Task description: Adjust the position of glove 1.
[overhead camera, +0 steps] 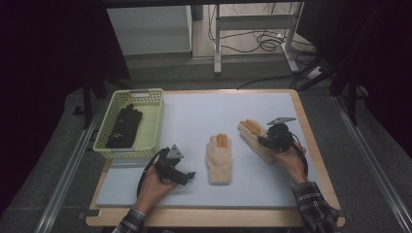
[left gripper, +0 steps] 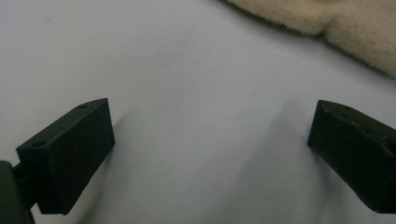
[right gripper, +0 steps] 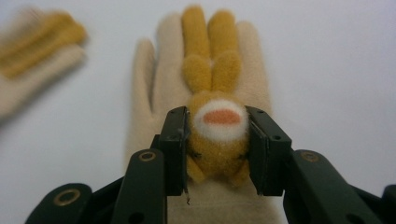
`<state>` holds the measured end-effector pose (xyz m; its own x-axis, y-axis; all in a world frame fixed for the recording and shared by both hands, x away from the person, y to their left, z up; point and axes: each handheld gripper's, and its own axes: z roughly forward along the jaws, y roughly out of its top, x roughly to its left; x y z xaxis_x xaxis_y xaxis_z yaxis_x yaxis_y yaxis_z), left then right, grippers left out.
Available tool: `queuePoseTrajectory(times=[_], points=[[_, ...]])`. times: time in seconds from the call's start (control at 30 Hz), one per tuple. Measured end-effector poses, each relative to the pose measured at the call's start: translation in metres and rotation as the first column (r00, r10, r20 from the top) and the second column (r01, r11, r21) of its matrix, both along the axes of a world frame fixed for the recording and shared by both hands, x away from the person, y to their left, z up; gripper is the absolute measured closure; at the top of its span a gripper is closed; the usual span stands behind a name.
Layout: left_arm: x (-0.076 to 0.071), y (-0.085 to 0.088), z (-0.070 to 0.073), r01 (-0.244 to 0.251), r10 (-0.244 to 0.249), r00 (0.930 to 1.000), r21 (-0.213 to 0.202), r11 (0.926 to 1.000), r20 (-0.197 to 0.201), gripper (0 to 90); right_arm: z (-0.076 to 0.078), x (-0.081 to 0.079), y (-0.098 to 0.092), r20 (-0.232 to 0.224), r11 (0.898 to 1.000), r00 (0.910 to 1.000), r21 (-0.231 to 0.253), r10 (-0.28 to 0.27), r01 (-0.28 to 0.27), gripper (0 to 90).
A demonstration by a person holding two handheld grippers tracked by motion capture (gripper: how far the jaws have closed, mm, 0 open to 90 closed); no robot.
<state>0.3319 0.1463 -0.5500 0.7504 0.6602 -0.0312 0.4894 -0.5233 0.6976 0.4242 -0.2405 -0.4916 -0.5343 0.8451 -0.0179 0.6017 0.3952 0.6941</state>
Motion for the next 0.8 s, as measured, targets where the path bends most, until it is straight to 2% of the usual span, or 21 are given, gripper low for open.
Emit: queuePoseTrajectory(times=[0.07,0.13,0.27,0.3,0.4,0.5,0.53,0.63,0.7,0.8], points=[[0.000,0.000,0.000,0.000,0.000,1.0000,0.000,1.0000,0.000,0.6,0.010,-0.009,0.003,0.000,0.999,0.9995,0.032,-0.030,0.030,61.1],[0.000,0.000,0.000,0.002,-0.002,1.0000,0.002,1.0000,-0.001,0.6,0.016,-0.019,0.009,-0.004,0.998,0.9990,0.042,-0.044,0.044,61.1],[0.000,0.000,0.000,0.001,-0.001,1.0000,0.001,1.0000,0.002,0.6,0.019,-0.038,0.024,-0.003,0.996,0.9978,0.064,-0.067,0.067,60.3],[0.000,0.000,0.000,0.001,-0.001,1.0000,0.001,1.0000,0.002,0.6,0.017,-0.042,0.028,-0.002,0.996,0.9981,0.072,-0.062,0.062,58.8],[0.000,0.000,0.000,0.001,-0.001,1.0000,0.001,1.0000,0.001,0.6,0.008,-0.048,0.040,0.022,0.999,0.9997,0.043,-0.009,0.008,45.8],[0.000,0.000,0.000,0.000,0.000,1.0000,0.000,1.0000,0.000,0.6,0.009,-0.050,0.035,0.048,0.999,0.9988,0.040,0.004,-0.006,42.8],[0.000,0.000,0.000,0.001,-0.001,1.0000,0.000,1.0000,0.000,0.6,0.010,-0.050,0.031,0.050,0.999,0.9987,0.036,0.003,-0.004,44.5],[0.000,0.000,0.000,0.000,0.000,1.0000,0.000,1.0000,-0.001,0.6,0.009,-0.055,0.012,0.051,1.000,0.9986,-0.008,-0.011,0.012,66.9],[0.000,0.000,0.000,0.000,0.000,1.0000,0.000,1.0000,-0.001,0.6,0.003,-0.057,-0.001,0.033,0.999,0.9992,-0.023,-0.022,0.023,77.7],[0.000,0.000,0.000,0.000,0.000,1.0000,0.000,1.0000,-0.001,0.6,-0.012,-0.060,-0.013,0.000,0.999,0.9998,-0.041,-0.020,0.020,81.9]])
